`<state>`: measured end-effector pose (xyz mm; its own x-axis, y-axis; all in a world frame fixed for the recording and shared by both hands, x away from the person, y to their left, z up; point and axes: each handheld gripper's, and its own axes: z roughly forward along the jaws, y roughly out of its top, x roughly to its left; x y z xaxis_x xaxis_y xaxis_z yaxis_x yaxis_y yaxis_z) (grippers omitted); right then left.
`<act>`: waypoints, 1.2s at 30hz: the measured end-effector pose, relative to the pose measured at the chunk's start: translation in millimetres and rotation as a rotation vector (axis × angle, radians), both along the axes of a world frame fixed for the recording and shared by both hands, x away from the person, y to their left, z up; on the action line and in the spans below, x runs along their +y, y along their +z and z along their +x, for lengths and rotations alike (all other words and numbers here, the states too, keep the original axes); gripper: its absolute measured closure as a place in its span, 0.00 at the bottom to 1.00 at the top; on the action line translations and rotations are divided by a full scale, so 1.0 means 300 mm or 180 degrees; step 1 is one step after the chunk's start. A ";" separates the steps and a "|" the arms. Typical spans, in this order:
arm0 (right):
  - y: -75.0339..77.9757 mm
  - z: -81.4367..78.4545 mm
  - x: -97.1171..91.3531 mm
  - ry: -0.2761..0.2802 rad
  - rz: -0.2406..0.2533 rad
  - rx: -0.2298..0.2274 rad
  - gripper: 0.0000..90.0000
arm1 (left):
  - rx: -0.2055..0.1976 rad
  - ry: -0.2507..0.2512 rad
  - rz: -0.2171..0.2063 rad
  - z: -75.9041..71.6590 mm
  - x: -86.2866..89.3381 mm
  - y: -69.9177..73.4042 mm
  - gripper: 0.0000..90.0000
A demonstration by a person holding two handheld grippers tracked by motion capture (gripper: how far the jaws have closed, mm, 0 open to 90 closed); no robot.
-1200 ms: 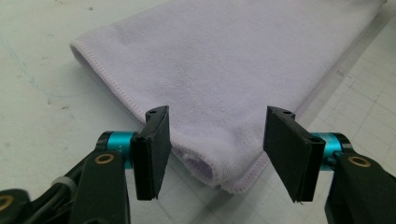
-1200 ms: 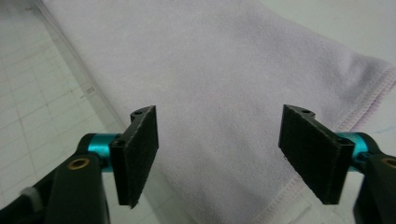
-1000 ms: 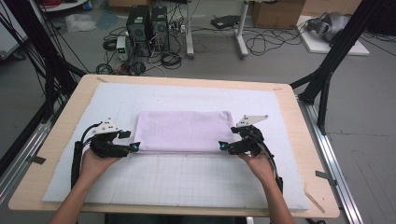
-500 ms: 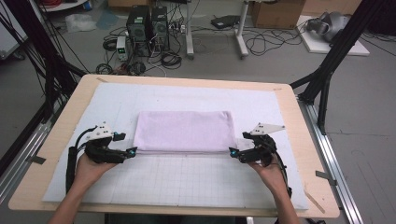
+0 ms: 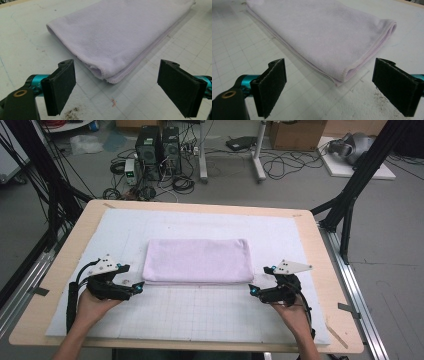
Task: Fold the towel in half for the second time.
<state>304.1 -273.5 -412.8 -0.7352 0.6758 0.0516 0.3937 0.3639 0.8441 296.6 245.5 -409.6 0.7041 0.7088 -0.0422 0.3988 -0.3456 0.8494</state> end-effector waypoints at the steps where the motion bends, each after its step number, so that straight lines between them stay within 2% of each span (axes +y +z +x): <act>1: -0.001 -0.003 0.001 0.0007 0.0000 0.0005 0.13 | -0.0005 0.0000 0.0004 -0.001 0.001 0.000 0.17; 12: -0.006 -0.054 -0.023 -0.0045 0.0047 -0.0045 0.12 | -0.0004 -0.0010 0.0028 -0.032 0.009 -0.005 0.17; 20: -0.013 -0.086 -0.035 -0.0080 0.0074 -0.0021 0.12 | -0.0019 -0.0022 0.0030 -0.052 0.015 -0.011 0.17; 33: -0.015 -0.142 -0.050 -0.0107 0.0093 -0.0116 0.12 | -0.0012 -0.0005 0.0016 -0.089 0.035 -0.020 0.17; 36: -0.019 -0.147 -0.048 -0.0096 0.0093 -0.0089 0.12 | -0.0012 -0.0004 0.0021 -0.090 0.037 -0.022 0.17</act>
